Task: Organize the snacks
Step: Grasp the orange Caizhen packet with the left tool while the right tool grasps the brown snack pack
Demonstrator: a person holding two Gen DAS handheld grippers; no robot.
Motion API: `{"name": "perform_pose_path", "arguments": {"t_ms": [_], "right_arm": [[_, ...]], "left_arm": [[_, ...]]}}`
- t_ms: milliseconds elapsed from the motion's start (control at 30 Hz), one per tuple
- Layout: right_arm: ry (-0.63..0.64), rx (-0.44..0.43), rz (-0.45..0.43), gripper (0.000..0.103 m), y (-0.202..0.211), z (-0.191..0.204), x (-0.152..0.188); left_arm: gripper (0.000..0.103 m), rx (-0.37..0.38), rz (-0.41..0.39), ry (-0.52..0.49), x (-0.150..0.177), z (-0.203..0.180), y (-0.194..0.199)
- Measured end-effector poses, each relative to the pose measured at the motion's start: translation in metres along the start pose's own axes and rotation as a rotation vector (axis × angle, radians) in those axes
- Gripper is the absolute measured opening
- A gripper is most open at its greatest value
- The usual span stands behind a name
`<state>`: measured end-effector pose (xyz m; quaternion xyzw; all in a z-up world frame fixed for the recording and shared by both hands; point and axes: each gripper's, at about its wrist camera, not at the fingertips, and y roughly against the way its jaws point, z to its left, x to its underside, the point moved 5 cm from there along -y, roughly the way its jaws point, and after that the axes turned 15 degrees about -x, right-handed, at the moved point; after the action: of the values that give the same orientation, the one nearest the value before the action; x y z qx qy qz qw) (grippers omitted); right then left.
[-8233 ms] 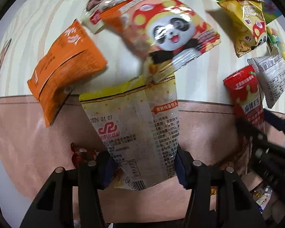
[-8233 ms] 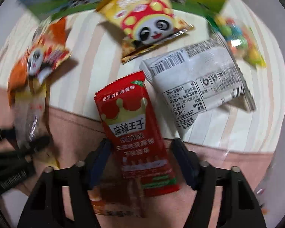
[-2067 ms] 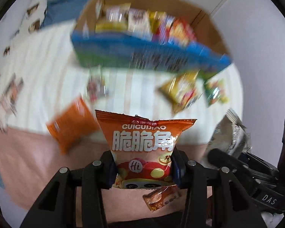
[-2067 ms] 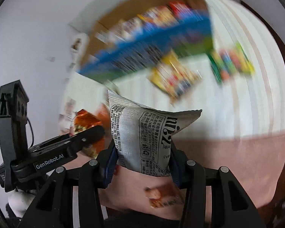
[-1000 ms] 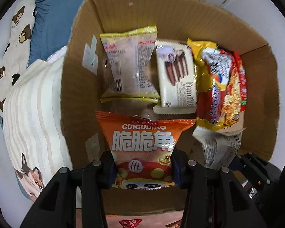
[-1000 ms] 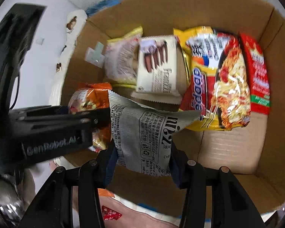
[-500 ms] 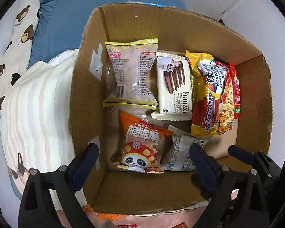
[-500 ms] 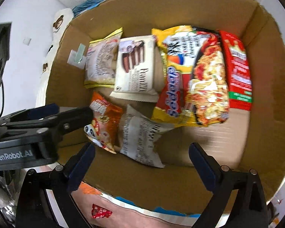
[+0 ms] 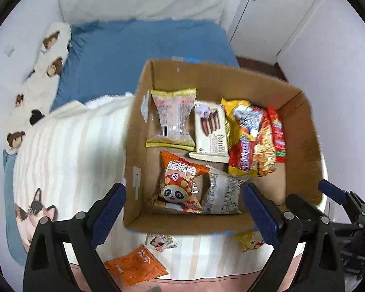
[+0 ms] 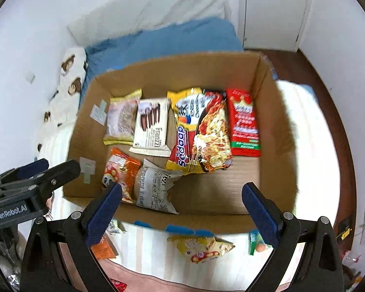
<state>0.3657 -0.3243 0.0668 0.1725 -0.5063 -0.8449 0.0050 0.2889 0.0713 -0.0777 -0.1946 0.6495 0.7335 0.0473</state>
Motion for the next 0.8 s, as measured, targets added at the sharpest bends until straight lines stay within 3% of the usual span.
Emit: {"name": "perform_pose_path", "arguments": {"t_ms": [133,233,333,433,533,667,800], "right_arm": [[-0.011,-0.020,-0.075,0.101,0.038,0.010,0.020],[-0.067,-0.078,-0.097,0.101,0.056,0.013,0.050],[-0.183,-0.184,-0.051,0.101,0.053,0.006,0.100],[-0.368,-0.280,0.047,0.101,0.031,-0.018,0.172],[-0.550,-0.314,0.156,0.100,0.004,-0.043,0.243],[-0.776,-0.332,0.301,0.100,-0.038,-0.067,0.328],[-0.906,-0.327,0.321,0.100,-0.069,-0.070,0.368]], "left_arm": [[0.098,-0.022,-0.137,0.007,0.025,0.005,0.046],[0.098,-0.023,-0.192,0.001,0.057,0.008,0.070],[0.098,-0.058,-0.226,-0.018,0.098,0.009,0.077],[0.098,-0.156,-0.240,-0.108,0.148,0.007,0.066],[0.098,-0.265,-0.217,-0.202,0.199,0.008,0.041],[0.098,-0.303,-0.100,-0.254,0.251,0.017,-0.001],[0.098,-0.343,-0.039,-0.272,0.278,0.029,-0.030]]}}
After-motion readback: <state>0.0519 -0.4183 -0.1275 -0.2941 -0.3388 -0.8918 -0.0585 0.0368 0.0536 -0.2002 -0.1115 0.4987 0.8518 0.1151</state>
